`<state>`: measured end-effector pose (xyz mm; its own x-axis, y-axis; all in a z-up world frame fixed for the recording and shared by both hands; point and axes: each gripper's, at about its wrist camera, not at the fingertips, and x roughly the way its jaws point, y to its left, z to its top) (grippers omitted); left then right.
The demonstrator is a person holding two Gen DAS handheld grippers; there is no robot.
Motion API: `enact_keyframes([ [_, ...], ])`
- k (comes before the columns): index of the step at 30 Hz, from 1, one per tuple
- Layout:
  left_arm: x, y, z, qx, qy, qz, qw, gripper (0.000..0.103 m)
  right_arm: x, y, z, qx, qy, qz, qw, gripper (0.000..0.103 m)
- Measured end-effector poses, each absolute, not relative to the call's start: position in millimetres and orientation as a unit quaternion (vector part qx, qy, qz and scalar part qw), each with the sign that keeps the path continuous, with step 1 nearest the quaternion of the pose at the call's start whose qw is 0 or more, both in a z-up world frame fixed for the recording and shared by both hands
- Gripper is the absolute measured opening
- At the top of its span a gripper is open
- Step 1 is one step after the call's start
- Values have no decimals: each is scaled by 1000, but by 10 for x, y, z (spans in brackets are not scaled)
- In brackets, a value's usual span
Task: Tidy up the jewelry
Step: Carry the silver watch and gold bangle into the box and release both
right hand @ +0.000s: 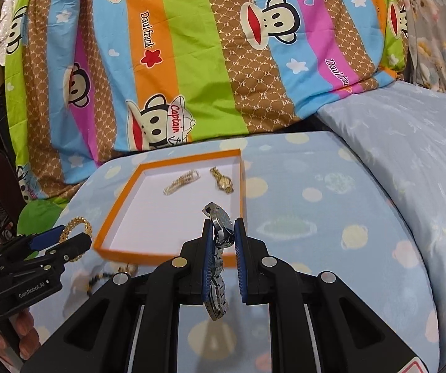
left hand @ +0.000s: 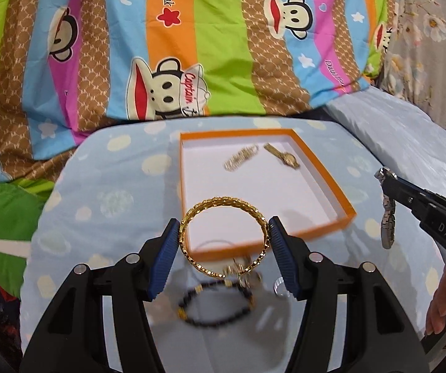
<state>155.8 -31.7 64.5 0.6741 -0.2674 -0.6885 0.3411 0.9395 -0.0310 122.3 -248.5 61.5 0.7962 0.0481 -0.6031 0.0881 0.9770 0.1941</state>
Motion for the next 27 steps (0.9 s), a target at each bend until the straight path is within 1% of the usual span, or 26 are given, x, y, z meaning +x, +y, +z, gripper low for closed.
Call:
enact_keyframes([
  [6,2043,-517,588,56,368,-152,915,57,1707,-2456,593,98,322,-9,942,13],
  [12,2378,-671,421,63,381,-143,911,57,2081,-2332,408,83,343,-8,936,13],
  [19,2567,-707,245,68,397,-137,905,57,2313,-2257,136,79,376,-3,923,13],
  [27,2667,-714,128,67,409,-132,900,57,2388,-2141,37,79,387,15,919,15],
])
